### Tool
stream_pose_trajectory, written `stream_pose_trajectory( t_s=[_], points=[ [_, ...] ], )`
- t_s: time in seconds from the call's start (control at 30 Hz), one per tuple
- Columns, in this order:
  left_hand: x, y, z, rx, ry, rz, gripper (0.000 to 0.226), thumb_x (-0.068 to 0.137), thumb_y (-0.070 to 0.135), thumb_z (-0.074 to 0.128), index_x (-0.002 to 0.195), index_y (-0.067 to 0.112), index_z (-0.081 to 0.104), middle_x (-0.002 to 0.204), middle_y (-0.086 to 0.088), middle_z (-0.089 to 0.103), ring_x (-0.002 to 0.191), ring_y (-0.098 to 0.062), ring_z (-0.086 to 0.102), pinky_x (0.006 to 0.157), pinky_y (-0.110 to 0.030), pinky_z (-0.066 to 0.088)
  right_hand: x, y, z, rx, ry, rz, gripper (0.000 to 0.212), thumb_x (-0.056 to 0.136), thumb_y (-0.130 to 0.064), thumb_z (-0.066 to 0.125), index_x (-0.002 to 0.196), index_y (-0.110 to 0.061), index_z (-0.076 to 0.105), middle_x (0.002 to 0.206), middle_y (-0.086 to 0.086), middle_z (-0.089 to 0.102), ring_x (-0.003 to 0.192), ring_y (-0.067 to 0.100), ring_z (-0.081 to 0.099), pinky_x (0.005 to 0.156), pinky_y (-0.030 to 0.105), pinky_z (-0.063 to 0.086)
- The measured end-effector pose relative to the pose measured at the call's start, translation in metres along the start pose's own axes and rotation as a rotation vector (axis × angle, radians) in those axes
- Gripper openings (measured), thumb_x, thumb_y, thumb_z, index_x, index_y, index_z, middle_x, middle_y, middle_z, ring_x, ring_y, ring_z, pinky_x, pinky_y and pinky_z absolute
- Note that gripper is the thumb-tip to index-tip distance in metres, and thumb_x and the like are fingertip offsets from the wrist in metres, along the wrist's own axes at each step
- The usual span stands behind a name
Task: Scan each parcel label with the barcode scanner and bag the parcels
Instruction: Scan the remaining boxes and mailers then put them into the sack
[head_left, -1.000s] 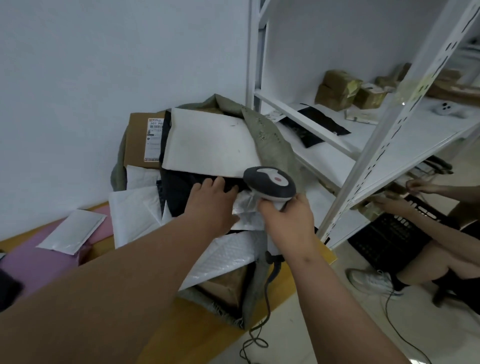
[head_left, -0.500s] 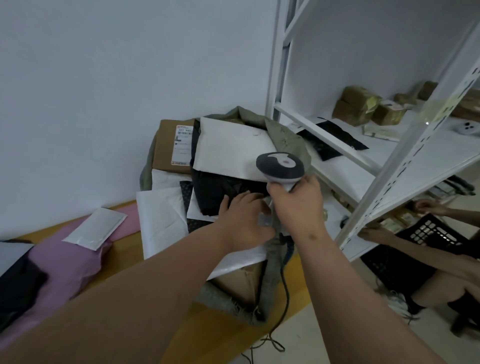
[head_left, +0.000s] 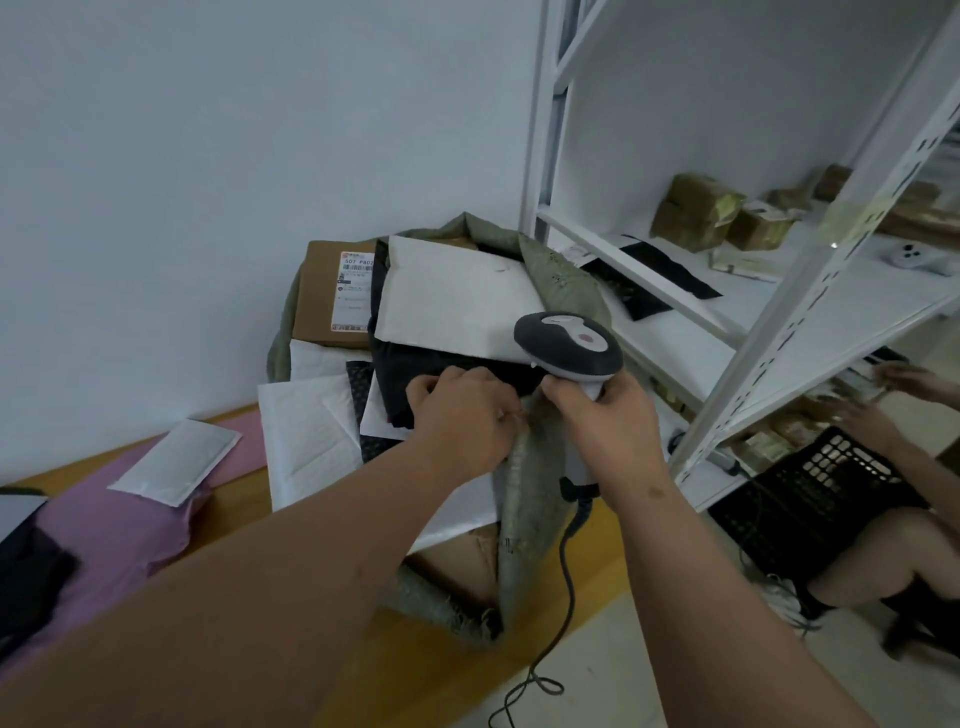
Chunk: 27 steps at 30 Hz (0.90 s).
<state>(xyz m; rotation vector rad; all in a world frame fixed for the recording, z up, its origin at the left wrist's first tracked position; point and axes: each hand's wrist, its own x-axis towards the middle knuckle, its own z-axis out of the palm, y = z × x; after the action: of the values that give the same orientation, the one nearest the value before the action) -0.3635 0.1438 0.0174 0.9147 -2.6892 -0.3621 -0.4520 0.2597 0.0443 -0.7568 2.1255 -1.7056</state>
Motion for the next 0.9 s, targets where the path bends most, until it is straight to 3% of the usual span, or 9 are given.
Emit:
stream_pose_trajectory(
  t_s=[0.07,0.2,0.3,0.43,0.53,0.6,0.7,0.77,0.9],
  points=[
    [0.004,0.0,-0.009,-0.008,0.082,0.022,0.021,0.092,0.033,0.049,0.096,0.035,0.07,0.103,0.01,0.062,0.108,-0.016,0.046,0.086,-0.036,0.017,-0.004,0.007,-0.006,0.076,0.048,0.026,0.014,0.088,-0.027,0.071,0.08,-0.027,0.06,0.08,-0.001,0.066,0.078,0.016,0.063,0.075,0.041,0.057],
    [0.019,0.012,-0.027,-0.029,0.042,0.012,0.019,0.097,0.03,0.04,0.094,0.032,0.059,0.084,0.008,0.065,0.096,-0.017,0.054,0.078,-0.035,0.014,-0.017,0.014,-0.01,0.199,0.05,0.036,0.006,0.083,-0.034,0.073,0.086,-0.033,0.067,0.086,0.001,0.073,0.092,0.027,0.069,0.083,0.059,0.057],
    [0.028,0.02,-0.033,-0.045,-0.008,-0.035,0.016,0.1,0.028,0.036,0.096,0.031,0.051,0.086,0.008,0.061,0.094,-0.019,0.056,0.084,-0.037,0.02,-0.024,0.02,-0.013,0.243,-0.002,0.014,0.017,0.084,-0.034,0.074,0.101,-0.033,0.071,0.097,-0.01,0.074,0.098,0.019,0.069,0.087,0.052,0.058],
    [0.034,0.022,-0.037,-0.055,-0.115,-0.078,0.015,0.094,0.012,0.044,0.097,0.027,0.047,0.098,0.005,0.055,0.101,-0.025,0.054,0.094,-0.041,0.037,-0.031,0.032,-0.012,0.254,-0.128,0.117,0.012,0.089,-0.024,0.073,0.094,-0.034,0.068,0.095,-0.008,0.073,0.094,0.017,0.068,0.085,0.041,0.058],
    [0.033,0.022,-0.035,-0.493,-0.159,-0.147,0.025,0.088,-0.005,0.041,0.09,0.017,0.054,0.082,-0.005,0.054,0.08,-0.023,0.054,0.064,-0.028,0.048,-0.032,0.037,-0.003,0.417,-0.168,0.275,0.036,0.087,-0.026,0.074,0.122,-0.022,0.065,0.112,0.002,0.072,0.103,0.021,0.068,0.089,0.041,0.057],
    [0.029,0.023,-0.039,-0.692,-0.168,-0.228,0.025,0.088,-0.011,0.042,0.089,0.009,0.057,0.074,-0.008,0.053,0.065,-0.018,0.05,0.048,-0.019,0.044,-0.029,0.038,0.003,0.442,-0.146,0.285,0.035,0.089,-0.022,0.071,0.123,-0.019,0.065,0.11,0.003,0.073,0.1,0.022,0.069,0.082,0.037,0.057],
    [0.029,0.023,-0.043,-0.879,-0.209,-0.279,0.021,0.087,-0.016,0.046,0.098,-0.003,0.059,0.078,-0.013,0.055,0.074,-0.023,0.056,0.071,-0.035,0.058,-0.02,0.036,0.007,0.453,-0.117,0.306,0.02,0.089,-0.022,0.071,0.109,-0.019,0.07,0.102,0.003,0.075,0.095,0.023,0.071,0.083,0.04,0.058],
    [0.028,0.022,-0.048,-0.935,-0.236,-0.299,0.023,0.087,-0.015,0.05,0.107,-0.009,0.059,0.089,-0.018,0.06,0.088,-0.029,0.063,0.091,-0.046,0.055,-0.014,0.031,0.007,0.451,-0.113,0.311,0.019,0.088,-0.022,0.071,0.107,-0.016,0.07,0.102,0.005,0.075,0.096,0.024,0.07,0.086,0.042,0.057],
    [0.023,0.016,-0.055,-0.903,-0.333,-0.257,0.03,0.084,-0.009,0.062,0.114,-0.004,0.06,0.112,-0.025,0.067,0.105,-0.028,0.066,0.099,-0.047,0.051,0.002,0.024,0.007,0.442,-0.116,0.287,0.035,0.08,-0.029,0.077,0.109,-0.011,0.07,0.104,0.009,0.074,0.098,0.027,0.069,0.091,0.047,0.057]
  ],
)
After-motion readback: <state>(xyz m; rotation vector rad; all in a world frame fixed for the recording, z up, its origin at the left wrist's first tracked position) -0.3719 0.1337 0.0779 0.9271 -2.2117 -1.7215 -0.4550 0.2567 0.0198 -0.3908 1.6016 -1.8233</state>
